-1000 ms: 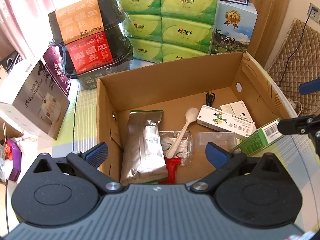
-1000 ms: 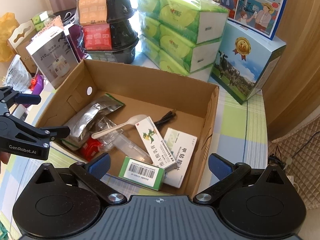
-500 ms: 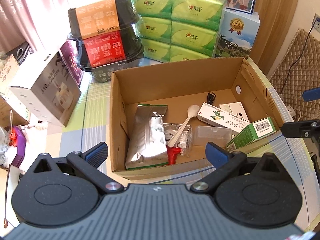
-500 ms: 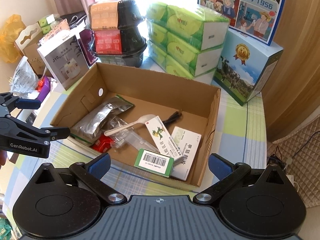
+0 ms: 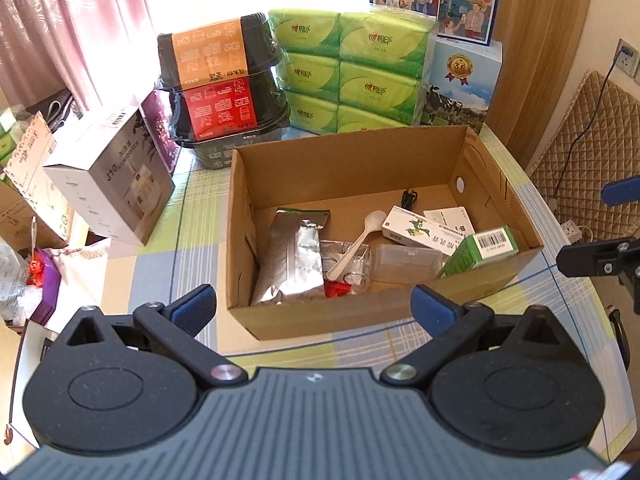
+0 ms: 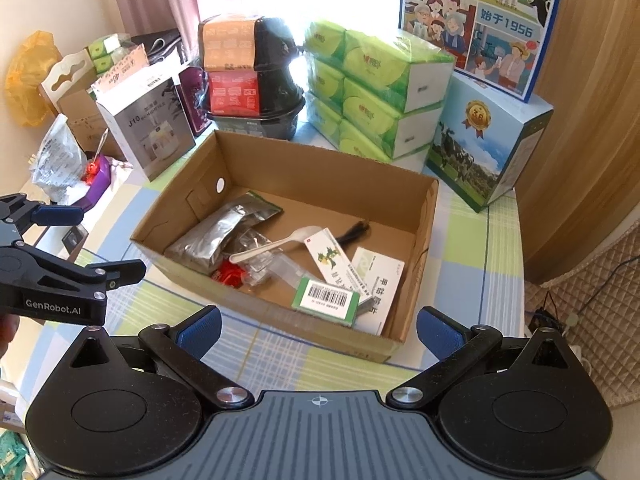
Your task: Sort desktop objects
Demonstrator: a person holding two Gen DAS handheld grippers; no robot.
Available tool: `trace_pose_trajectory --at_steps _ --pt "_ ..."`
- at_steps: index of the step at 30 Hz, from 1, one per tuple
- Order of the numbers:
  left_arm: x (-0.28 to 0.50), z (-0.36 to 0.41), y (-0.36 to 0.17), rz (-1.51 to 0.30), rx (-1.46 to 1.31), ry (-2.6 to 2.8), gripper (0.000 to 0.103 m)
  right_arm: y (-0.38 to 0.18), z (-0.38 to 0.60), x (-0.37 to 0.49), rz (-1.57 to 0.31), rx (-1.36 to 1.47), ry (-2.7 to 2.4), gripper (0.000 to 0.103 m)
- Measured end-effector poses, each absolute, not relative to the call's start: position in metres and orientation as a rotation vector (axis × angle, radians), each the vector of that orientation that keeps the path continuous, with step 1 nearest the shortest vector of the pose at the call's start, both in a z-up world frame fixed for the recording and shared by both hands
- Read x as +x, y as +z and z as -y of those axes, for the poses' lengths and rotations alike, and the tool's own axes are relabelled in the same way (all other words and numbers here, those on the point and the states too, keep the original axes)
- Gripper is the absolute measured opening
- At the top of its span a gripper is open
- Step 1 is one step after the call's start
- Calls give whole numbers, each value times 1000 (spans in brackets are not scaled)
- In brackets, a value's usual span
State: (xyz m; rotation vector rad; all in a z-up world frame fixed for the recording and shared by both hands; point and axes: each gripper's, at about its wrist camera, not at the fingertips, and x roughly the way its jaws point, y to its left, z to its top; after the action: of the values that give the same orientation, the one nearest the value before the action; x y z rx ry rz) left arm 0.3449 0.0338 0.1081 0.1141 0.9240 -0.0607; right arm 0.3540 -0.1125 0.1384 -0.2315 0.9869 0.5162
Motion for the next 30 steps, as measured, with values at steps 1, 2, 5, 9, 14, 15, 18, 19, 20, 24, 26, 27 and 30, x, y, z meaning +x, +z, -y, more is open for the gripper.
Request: trace_pose_trajectory --at_steps 1,2,5,9,14,15,18,19,20,24,26,27,30 --pt "341 -34 109 -919 114 -53 102 139 113 350 -985 -231 516 101" --pt "337 -35 110 -916 109 -51 102 141 114 346 -981 -229 516 101" --pt "326 -39 112 -913 85 -42 102 143 115 333 -972 -231 512 101" --pt "305 -40 118 -882 89 -30 102 148 117 312 -951 -249 512 101" --pt "278 -42 126 -848 48 -19 102 155 122 289 -930 -227 512 101" --pt "273 -42 127 -847 40 -16 102 156 122 284 -926 -227 513 101" --pt "260 -42 130 -841 25 -11 102 160 124 271 -916 -233 512 101" --pt "256 -42 132 -839 22 -8 102 161 125 266 -914 -233 511 101" --pt "251 -43 133 -834 17 -5 102 162 126 261 -911 -235 509 101" --pt "234 -42 141 -809 23 17 102 169 130 238 -882 -235 504 101" --pt "225 -40 145 -800 30 24 102 170 131 228 -875 -223 505 101" --pt "221 -40 147 -794 31 27 102 171 131 224 -871 -222 504 101" --pt "207 -38 151 -780 28 34 102 174 134 209 -855 -222 496 101"
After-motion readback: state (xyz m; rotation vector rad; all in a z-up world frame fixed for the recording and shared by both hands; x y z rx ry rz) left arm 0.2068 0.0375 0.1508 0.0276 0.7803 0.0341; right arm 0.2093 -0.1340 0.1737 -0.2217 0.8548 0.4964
